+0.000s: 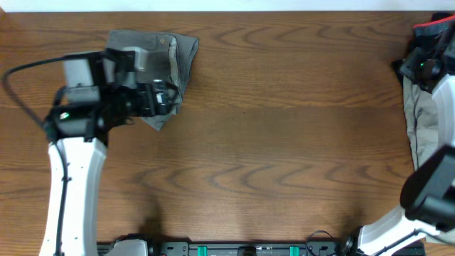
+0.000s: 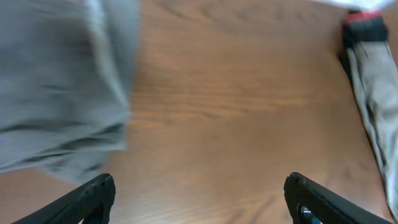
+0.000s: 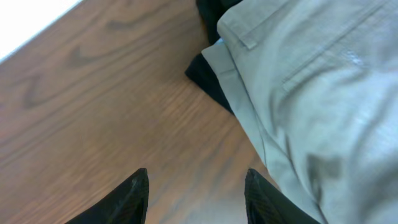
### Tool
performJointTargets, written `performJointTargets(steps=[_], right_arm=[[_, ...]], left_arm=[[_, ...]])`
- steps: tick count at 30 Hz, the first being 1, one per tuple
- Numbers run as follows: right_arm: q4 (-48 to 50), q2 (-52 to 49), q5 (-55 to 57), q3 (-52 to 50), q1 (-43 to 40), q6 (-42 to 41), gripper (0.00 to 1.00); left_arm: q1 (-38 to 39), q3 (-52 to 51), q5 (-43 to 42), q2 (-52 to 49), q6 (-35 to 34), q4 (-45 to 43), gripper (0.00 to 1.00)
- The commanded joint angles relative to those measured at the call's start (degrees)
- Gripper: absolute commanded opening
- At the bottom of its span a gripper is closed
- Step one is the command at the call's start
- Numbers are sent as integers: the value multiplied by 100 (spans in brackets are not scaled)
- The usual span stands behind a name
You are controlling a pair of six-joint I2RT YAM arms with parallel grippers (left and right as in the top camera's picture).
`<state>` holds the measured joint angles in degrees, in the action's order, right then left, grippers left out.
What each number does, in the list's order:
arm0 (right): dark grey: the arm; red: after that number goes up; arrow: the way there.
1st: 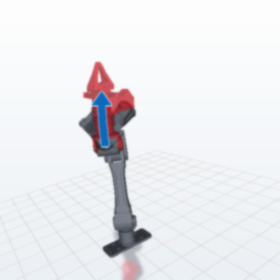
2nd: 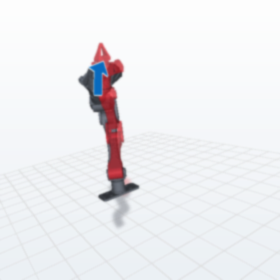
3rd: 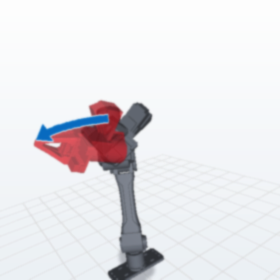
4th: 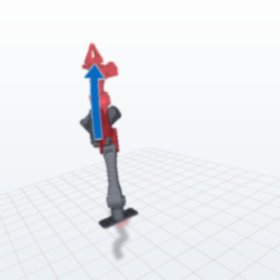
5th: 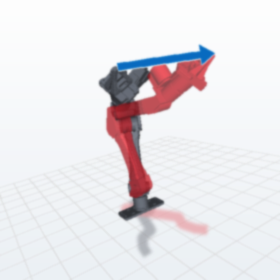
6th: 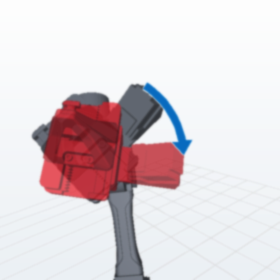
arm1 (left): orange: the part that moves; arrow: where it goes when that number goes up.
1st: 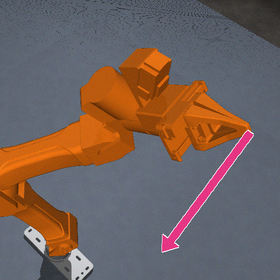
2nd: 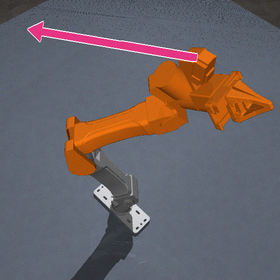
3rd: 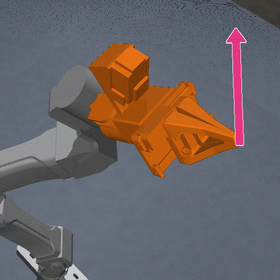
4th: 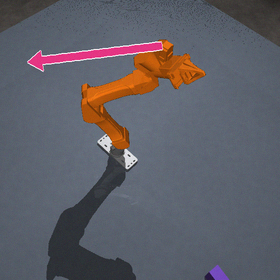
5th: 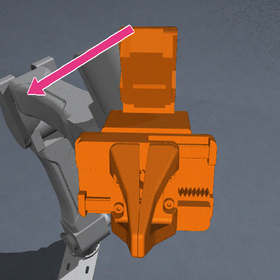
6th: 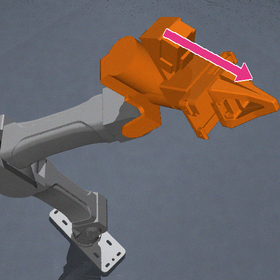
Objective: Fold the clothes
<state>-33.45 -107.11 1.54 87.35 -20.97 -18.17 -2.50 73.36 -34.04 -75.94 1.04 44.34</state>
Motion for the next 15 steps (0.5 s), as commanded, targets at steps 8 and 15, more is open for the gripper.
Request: performJointTargets(steps=[8, 15], right_arm=[[511, -957, 1427, -2, -35, 706, 49], [601, -1091, 2282, -2, -15, 1058, 52]], left_arm=[[638, 4, -133, -697, -31, -66, 87], [688, 4, -133, -938, -31, -140, 86]])
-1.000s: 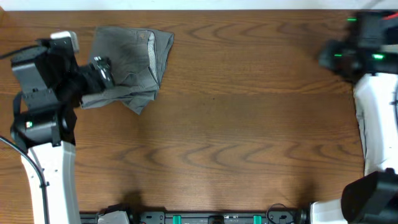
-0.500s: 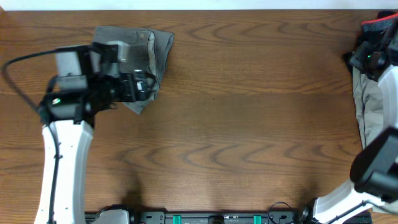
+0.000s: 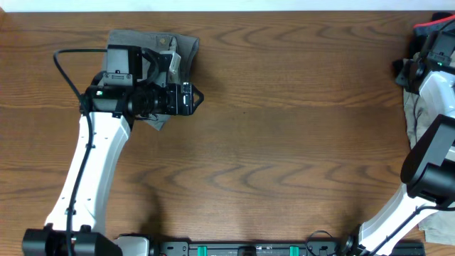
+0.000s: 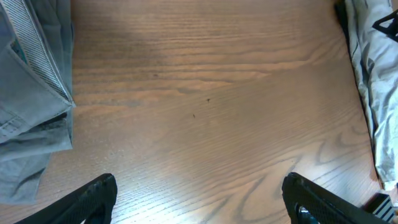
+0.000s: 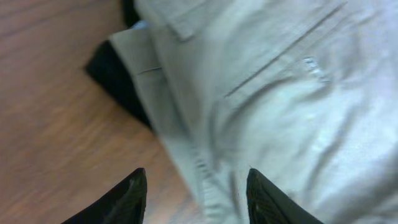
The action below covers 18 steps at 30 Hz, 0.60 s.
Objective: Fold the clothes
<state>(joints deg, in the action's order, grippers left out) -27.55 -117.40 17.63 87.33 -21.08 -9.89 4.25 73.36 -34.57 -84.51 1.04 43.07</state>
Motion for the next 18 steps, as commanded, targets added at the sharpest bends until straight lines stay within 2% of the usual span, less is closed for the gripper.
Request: performJointTargets(steps=[1, 6, 11, 18], right_arm=[[11, -72, 702, 0, 4, 229, 52], [13, -225, 699, 0, 94, 391, 58], [31, -542, 697, 0, 122, 442, 79], [50, -872, 608, 0, 133, 442, 79]], left_arm=[[13, 4, -81, -96, -31, -17, 86], [13, 4, -79, -120, -28, -52, 86], [13, 4, -74, -120, -28, -66, 86], [13, 0, -33, -120, -28, -63, 86]])
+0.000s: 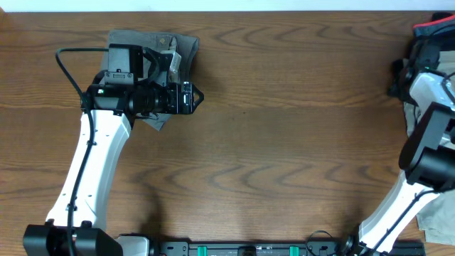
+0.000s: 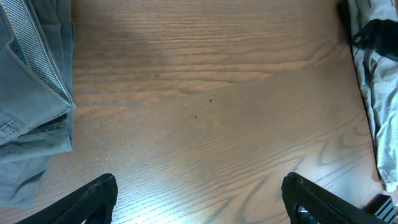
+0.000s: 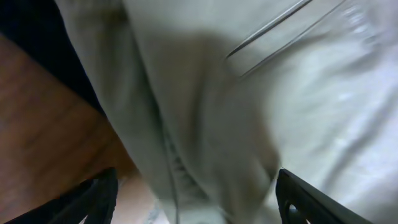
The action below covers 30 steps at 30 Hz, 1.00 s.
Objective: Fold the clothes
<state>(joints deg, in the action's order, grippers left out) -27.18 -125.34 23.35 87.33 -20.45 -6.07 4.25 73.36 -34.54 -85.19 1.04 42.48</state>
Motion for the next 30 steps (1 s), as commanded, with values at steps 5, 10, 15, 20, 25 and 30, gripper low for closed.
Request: performJointTargets(steps=[5, 10, 15, 20, 25, 30], right_arm=[[109, -79, 52, 0, 103, 61, 75], [175, -79, 393, 0, 96, 59, 48], [168, -79, 822, 0, 92, 61, 36], [55, -79, 920, 0, 90, 50, 36], [-87, -79, -254, 0, 98, 407, 59], [-70, -79, -933, 0, 96, 424, 61]], left_arm=[[13, 0, -35, -52, -26, -13, 86], [13, 0, -35, -52, -28, -7, 86], [13, 0, -35, -52, -26, -9, 86], [13, 0, -35, -52, -26, -9, 86], [13, 0, -37, -52, -28, 4, 86], [13, 0, -37, -52, -26, -9, 86]])
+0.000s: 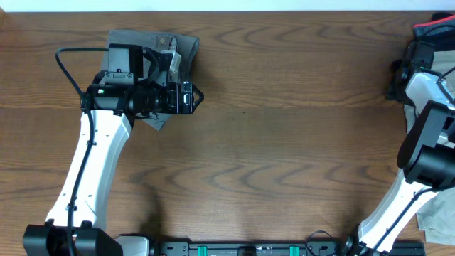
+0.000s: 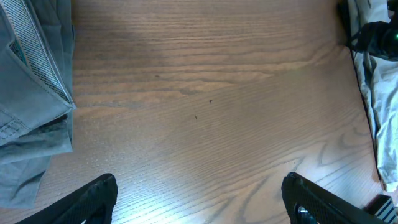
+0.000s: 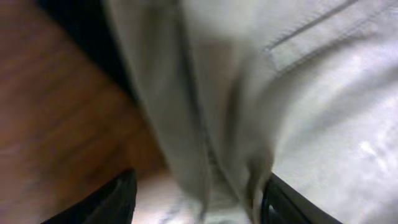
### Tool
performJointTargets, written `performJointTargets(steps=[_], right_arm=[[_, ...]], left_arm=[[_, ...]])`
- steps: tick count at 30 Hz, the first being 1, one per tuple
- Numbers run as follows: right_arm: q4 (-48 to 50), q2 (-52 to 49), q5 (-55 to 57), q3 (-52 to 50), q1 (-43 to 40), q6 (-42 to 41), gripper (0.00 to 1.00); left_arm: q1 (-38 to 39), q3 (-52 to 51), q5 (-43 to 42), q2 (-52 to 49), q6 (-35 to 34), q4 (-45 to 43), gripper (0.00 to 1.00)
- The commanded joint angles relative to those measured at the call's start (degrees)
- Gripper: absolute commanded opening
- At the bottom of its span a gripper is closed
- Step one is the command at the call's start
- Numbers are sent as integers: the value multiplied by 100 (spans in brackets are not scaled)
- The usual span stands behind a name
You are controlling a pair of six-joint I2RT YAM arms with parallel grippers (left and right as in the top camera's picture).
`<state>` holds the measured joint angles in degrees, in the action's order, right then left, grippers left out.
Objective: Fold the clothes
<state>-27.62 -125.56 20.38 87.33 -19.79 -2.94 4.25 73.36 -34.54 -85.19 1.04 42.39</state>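
Observation:
Folded grey clothes (image 1: 181,50) lie at the table's far left, also at the left edge of the left wrist view (image 2: 31,93). My left gripper (image 2: 199,202) hovers open over bare wood just right of them, nothing between its fingers. Light beige trousers (image 3: 323,93) lie along the right edge of the table (image 2: 373,118). My right gripper (image 3: 199,199) is pressed low into them, open, with a raised fold of the beige cloth between its fingers (image 3: 102,202). The far finger touches the cloth.
A black garment (image 3: 81,25) lies under the trousers' edge. A red-and-black item (image 1: 430,28) sits in the far right corner. The brown wooden table (image 1: 284,142) stretches between the two arms. Cables and mounts run along the front edge (image 1: 242,249).
The right gripper's fingers stand closer together than before, with the beige fold between them, and its view has shifted slightly over the cloth. The left arm and grey clothes have not moved.
At first the left gripper was over the grey clothes and the right gripper above the trousers' edge. Then the left gripper stood open to the right of the clothes, the right over the trousers. Then the right was low on them, jaws wide, now narrower around a fold.

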Motion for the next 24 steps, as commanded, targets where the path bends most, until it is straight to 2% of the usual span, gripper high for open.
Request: performJointTargets(steps=[1, 5, 8, 12, 16, 19, 20, 24], right_arm=[[-26, -66, -535, -2, 31, 72, 61], [-26, -96, 249, -2, -22, -256, 61], [-50, -111, 258, -2, -107, -256, 59], [-136, -114, 262, -42, -210, -258, 52], [-181, -114, 470, -46, -232, -258, 42], [-269, -114, 614, -44, -232, -258, 38], [-302, -114, 656, -44, -232, -256, 31], [-367, -79, 664, -39, -223, -251, 16]], left_arm=[[13, 0, -37, -52, -28, 4, 86], [13, 0, -37, -52, -28, 70, 86], [13, 0, -37, -52, -28, 81, 86], [13, 0, -37, -52, -28, 79, 86], [13, 0, -39, -52, -28, 87, 86], [13, 0, -39, -52, -28, 87, 86], [13, 0, -39, -52, -28, 87, 86], [13, 0, -39, -52, -28, 85, 86]])
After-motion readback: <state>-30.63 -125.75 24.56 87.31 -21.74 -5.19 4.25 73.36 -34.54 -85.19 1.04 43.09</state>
